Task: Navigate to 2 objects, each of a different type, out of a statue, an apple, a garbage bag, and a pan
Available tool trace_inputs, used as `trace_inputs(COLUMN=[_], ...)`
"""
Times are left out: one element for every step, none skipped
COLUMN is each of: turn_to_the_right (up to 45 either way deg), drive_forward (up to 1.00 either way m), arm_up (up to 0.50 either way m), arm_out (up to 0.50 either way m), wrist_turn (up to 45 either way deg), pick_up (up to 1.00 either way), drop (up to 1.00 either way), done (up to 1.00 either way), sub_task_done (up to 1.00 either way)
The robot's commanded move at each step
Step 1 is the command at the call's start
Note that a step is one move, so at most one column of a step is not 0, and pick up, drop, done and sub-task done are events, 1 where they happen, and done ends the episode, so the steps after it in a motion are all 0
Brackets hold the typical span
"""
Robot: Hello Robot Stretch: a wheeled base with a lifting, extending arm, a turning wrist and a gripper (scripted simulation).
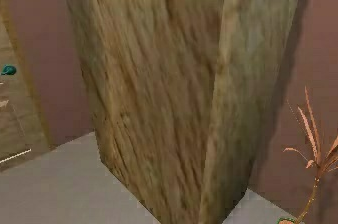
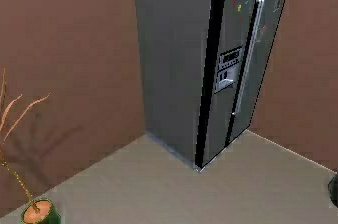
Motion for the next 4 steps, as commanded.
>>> trace_inputs(turn_to_the_right=[-45.0, -45.0, -6.0, 0.0], drive_forward=[0.00, 0.00, 0.00, 0.40], arm_up=[0.00, 0.00, 0.00, 0.00], arm_out=[0.00, 0.00, 0.00, 0.00], wrist_turn=[0.0, 0.0, 0.0, 0.0], pick_up=[0.00, 0.00, 0.00, 0.00], drop=[0.00, 0.00, 0.00, 0.00], done=[0.00, 0.00, 0.00, 0.00], sub_task_done=[0.00, 0.00, 0.00, 0.00])
